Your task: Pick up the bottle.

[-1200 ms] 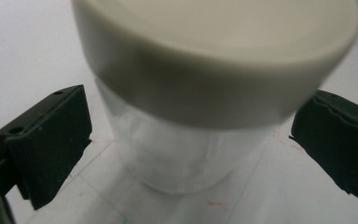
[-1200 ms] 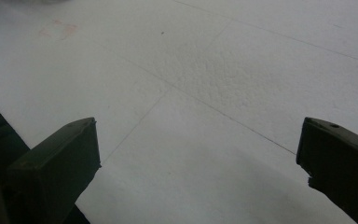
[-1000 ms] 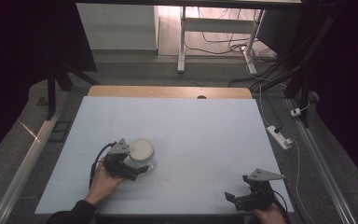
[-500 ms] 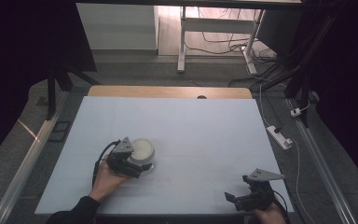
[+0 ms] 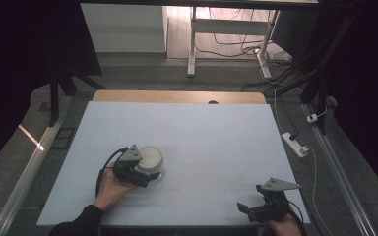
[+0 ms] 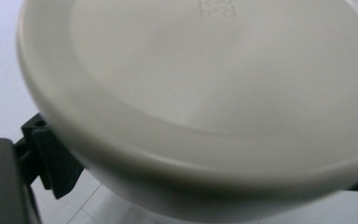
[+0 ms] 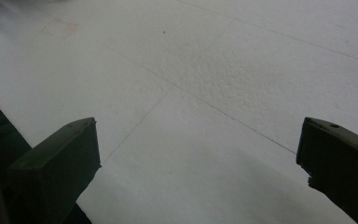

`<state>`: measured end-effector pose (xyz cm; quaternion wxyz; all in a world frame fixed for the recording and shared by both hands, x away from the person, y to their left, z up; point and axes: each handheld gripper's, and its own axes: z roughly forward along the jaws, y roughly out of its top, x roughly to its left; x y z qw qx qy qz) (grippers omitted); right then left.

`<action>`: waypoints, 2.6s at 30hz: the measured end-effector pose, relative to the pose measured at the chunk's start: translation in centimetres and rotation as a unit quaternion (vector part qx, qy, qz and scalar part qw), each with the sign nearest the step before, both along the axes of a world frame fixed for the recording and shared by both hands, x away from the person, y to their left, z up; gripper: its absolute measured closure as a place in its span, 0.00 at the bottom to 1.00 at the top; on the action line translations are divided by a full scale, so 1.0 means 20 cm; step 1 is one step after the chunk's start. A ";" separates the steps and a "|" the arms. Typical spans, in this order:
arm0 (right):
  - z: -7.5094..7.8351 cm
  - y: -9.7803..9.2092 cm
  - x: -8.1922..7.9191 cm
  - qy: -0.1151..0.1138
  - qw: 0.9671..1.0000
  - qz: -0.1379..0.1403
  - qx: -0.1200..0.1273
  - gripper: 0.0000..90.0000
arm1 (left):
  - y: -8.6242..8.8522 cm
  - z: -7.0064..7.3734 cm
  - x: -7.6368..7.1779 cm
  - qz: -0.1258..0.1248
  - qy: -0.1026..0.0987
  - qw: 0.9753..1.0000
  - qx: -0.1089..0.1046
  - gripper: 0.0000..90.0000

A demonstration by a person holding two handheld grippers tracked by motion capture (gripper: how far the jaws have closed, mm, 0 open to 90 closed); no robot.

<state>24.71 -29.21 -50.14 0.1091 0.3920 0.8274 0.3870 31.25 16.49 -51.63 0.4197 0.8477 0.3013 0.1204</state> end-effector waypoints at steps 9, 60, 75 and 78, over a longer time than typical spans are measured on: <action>0.00 0.00 0.00 -0.002 1.000 0.002 0.000 0.00 | 0.00 0.01 0.00 0.005 0.004 1.000 0.002 0.08; 0.00 -0.01 0.00 -0.003 1.000 -0.001 0.003 0.00 | -0.25 0.31 0.07 -0.065 -0.047 0.996 -0.032 0.09; 0.00 -0.01 0.00 -0.003 1.000 -0.001 0.004 0.00 | -0.38 0.33 0.10 -0.086 -0.050 0.994 -0.044 0.09; 0.00 -0.01 0.00 -0.003 1.000 -0.001 0.004 0.00 | -0.38 0.32 0.09 -0.087 -0.051 0.994 -0.038 0.09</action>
